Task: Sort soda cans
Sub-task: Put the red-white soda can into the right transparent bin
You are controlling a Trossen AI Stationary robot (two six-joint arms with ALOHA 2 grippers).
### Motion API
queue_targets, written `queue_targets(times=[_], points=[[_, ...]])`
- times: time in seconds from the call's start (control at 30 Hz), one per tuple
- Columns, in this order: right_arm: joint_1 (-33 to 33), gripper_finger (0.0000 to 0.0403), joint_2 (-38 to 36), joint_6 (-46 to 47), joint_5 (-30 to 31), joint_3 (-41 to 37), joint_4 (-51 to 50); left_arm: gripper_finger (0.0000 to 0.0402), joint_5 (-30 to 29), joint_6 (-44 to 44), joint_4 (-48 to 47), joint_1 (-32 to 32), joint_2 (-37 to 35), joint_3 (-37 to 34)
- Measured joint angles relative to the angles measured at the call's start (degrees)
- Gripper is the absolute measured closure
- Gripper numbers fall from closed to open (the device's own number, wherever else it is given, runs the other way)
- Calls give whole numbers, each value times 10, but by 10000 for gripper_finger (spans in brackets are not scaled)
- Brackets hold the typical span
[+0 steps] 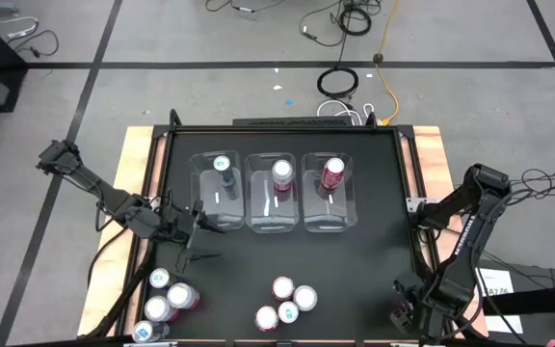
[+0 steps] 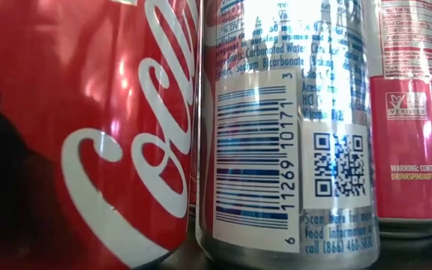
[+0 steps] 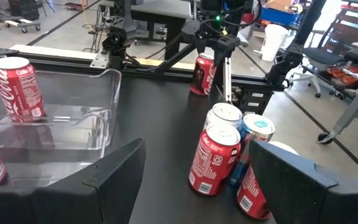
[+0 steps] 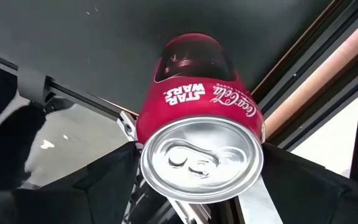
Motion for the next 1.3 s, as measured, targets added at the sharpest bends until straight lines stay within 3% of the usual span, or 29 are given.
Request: queue_targets(times=[0.2,0.5,0.73,1.03,1.3], points=[[0,93,1,22,17,-1,-6,107,0,0,0,0,0,0],[-1,136,1,26,24,-1,-11,107,0,0,0,0,0,0],[-4,131,-6,35,32,-2,-16,107,0,1,-1,0,0,0],[-35,128,-20,37,102,-3,-47,107,0,8,-1,0,0,0],[-69,116,-21,5,104,-3,-48,107,0,19,-1,0,0,0]])
